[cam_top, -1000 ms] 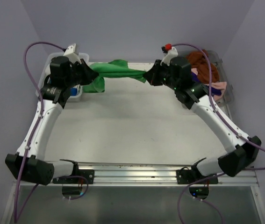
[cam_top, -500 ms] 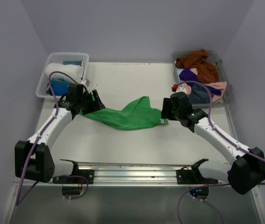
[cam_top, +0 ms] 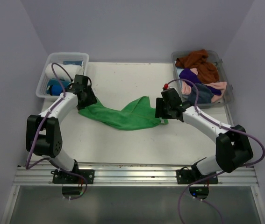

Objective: Roll the towels
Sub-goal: Flatten the towel

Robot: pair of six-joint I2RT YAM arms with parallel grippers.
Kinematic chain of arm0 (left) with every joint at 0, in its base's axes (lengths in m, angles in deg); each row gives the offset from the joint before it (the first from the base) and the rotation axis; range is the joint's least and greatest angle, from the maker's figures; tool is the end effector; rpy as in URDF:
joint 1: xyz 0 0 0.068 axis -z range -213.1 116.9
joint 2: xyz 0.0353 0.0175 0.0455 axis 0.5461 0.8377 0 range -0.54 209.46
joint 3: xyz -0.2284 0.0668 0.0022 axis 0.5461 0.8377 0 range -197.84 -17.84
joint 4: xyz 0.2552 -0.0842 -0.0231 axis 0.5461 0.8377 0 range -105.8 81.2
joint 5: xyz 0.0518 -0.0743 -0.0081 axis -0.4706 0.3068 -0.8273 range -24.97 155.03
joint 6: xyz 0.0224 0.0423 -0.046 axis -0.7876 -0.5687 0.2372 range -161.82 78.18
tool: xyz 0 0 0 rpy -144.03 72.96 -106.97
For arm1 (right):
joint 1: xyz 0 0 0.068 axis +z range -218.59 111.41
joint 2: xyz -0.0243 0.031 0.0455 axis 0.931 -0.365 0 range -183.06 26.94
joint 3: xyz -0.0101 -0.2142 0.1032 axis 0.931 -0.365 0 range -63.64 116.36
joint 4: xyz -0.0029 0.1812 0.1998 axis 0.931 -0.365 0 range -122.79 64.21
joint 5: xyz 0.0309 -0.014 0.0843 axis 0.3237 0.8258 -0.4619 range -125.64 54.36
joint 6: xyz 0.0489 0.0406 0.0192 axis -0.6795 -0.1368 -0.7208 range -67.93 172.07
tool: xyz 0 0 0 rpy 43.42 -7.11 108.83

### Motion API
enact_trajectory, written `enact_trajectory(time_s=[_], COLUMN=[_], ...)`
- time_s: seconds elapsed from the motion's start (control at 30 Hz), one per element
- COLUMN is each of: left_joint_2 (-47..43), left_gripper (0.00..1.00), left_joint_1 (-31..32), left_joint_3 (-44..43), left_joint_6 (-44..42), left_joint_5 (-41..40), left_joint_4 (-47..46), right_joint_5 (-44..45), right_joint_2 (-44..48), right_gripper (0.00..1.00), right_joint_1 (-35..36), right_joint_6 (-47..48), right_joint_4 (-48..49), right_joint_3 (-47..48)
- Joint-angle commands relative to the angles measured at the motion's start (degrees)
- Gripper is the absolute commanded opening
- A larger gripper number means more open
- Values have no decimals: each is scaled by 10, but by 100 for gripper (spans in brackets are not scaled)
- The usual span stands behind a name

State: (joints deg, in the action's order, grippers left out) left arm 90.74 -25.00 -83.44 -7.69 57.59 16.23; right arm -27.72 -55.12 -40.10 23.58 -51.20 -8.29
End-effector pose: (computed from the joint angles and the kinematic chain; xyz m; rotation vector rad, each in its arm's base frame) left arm 0.3448 -0.0422 0.1787 -0.6255 2.4915 -0.1121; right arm 0.2843 0.1462 0.1792 0.0591 2.4852 0.2556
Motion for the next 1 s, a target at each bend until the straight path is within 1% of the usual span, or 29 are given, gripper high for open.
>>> enact_trajectory(time_s=[0.0, 0.13, 0.4, 0.47, 0.63, 0.67, 0.73, 0.77, 0.87, 0.93, 0.97], left_joint_2=[14, 43, 123, 143, 168, 176, 181, 183, 195, 202, 203], left_gripper=[66, 63, 59, 56, 52, 48, 46, 43, 43, 46, 50], left_joint_1=[-4, -3, -3, -3, -2, -2, -2, -2, -1, -1, -1], left_joint_3=[-24, -40, -94, -102, -127, -132, -144, -145, -147, -150, -151], left_joint_6=[20, 22, 35, 41, 43, 43, 38, 37, 31, 26, 24], left_joint_5=[-81, -103, -136, -145, -158, -159, -160, -161, -165, -164, -161], left_joint_4=[-4, -41, -53, -54, -58, -55, -50, -50, -51, -47, -46], right_joint_5=[-25, -38, -49, -52, -58, -58, -58, -60, -59, -59, -59], right_joint_2=[-17, -18, -9, -7, 2, 3, 2, 2, 4, 6, 7], right_gripper=[60, 61, 61, 61, 62, 62, 62, 62, 62, 62, 62], right_joint_1=[2, 2, 3, 3, 3, 3, 3, 3, 3, 3, 3], right_joint_6=[-6, -10, -15, -17, -18, -18, -18, -17, -16, -12, -11], right_joint_4=[9, 16, 16, 13, 8, 7, 3, 3, -4, -10, -10], right_joint_3=[27, 20, 10, 6, -1, -1, 1, 3, 10, 16, 18])
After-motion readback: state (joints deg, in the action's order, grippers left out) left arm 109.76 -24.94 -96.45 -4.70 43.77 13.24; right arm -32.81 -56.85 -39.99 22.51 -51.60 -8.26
